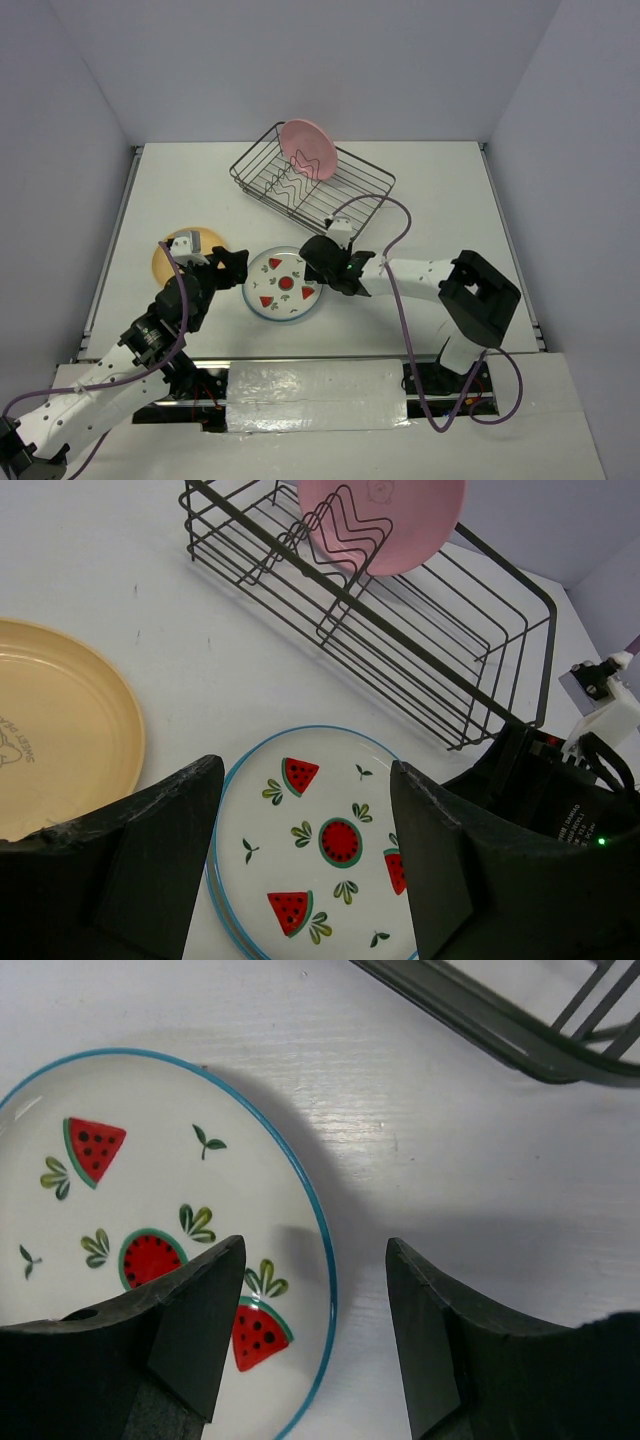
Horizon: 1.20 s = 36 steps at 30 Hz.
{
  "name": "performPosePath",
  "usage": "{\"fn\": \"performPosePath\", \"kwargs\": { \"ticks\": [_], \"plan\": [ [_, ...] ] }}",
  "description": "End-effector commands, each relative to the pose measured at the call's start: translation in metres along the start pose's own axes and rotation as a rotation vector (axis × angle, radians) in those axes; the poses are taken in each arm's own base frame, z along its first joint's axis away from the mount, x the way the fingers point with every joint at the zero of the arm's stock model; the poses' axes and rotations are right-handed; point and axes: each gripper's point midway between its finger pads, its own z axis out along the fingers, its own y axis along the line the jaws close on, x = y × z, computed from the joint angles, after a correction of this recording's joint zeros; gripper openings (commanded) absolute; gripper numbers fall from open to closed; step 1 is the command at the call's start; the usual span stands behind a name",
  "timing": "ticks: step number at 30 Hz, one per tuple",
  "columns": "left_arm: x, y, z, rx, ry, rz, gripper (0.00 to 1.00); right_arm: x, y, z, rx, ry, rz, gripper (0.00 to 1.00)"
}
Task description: Unload the plates from the dish rack
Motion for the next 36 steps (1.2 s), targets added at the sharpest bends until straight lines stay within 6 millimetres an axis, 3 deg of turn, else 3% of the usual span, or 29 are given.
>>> {"fn": "performPosePath", "kwargs": {
  "ticks": [1, 4, 8, 11, 13, 14, 16, 17, 18, 19, 20, 21, 22, 23, 25, 26, 31, 35, 36],
  "plan": [
    [-0.026, -0.018, -0.002, 0.056, -0.06, -0.035, 0.8, -0.051, 0.025, -0.034, -0.085, -0.118, -0.116, 0.66],
    [-0.027, -0.021, -0.002, 0.068, -0.058, -0.03, 0.8, -0.083, 0.051, -0.07, -0.236, -0.18, -0.284, 0.65],
    [-0.026, -0.023, -0.002, 0.078, -0.053, -0.027, 0.81, -0.155, 0.067, -0.12, -0.311, -0.359, -0.382, 0.63],
    [-0.023, -0.027, -0.002, 0.099, -0.038, -0.027, 0.8, -0.214, 0.066, -0.141, -0.3, -0.509, -0.447, 0.57],
    [-0.021, -0.028, 0.0, 0.099, -0.028, -0.022, 0.8, -0.25, 0.061, -0.144, -0.257, -0.597, -0.449, 0.56],
    [-0.02, -0.03, 0.0, 0.104, -0.022, -0.018, 0.8, -0.28, 0.047, -0.145, -0.206, -0.649, -0.456, 0.56],
    [-0.018, -0.032, 0.002, 0.111, -0.01, -0.014, 0.8, -0.305, 0.04, -0.13, -0.181, -0.663, -0.452, 0.56],
    [-0.018, -0.034, 0.001, 0.119, -0.009, -0.015, 0.81, -0.331, 0.035, -0.132, -0.188, -0.694, -0.444, 0.57],
    [-0.016, -0.035, 0.001, 0.129, 0.001, -0.014, 0.82, -0.335, 0.034, -0.113, -0.169, -0.677, -0.484, 0.57],
    [-0.016, -0.037, 0.002, 0.135, 0.004, -0.011, 0.84, -0.352, 0.038, -0.116, -0.169, -0.716, -0.499, 0.59],
    [-0.015, -0.04, 0.001, 0.15, 0.014, -0.011, 0.89, -0.354, 0.035, -0.095, -0.138, -0.702, -0.581, 0.59],
    [-0.015, -0.042, 0.001, 0.158, 0.019, -0.011, 0.99, -0.362, 0.038, -0.091, -0.131, -0.736, -0.604, 0.59],
    [-0.015, -0.045, 0.001, 0.169, 0.021, -0.011, 0.99, -0.369, 0.039, -0.087, -0.124, -0.753, -0.625, 0.6],
    [-0.014, -0.047, 0.001, 0.18, 0.027, -0.013, 0.99, -0.368, 0.04, -0.068, -0.128, -0.735, -0.654, 0.6],
    [-0.011, -0.051, 0.001, 0.197, 0.041, -0.022, 0.99, -0.378, 0.044, -0.059, -0.119, -0.754, -0.676, 0.6],
    [-0.01, -0.053, 0.001, 0.204, 0.047, -0.024, 0.99, -0.373, 0.042, -0.034, -0.104, -0.719, -0.695, 0.6],
    [-0.013, -0.061, -0.005, 0.256, 0.048, -0.035, 0.99, -0.368, 0.044, 0.03, -0.056, -0.639, -0.729, 0.6],
    [-0.02, -0.058, -0.01, 0.258, 0.013, -0.049, 0.99, -0.367, 0.039, 0.067, -0.046, -0.607, -0.726, 0.59],
    [-0.02, -0.058, -0.01, 0.257, 0.011, -0.049, 0.99, -0.373, 0.04, 0.068, -0.043, -0.617, -0.724, 0.59]
  ]
}}
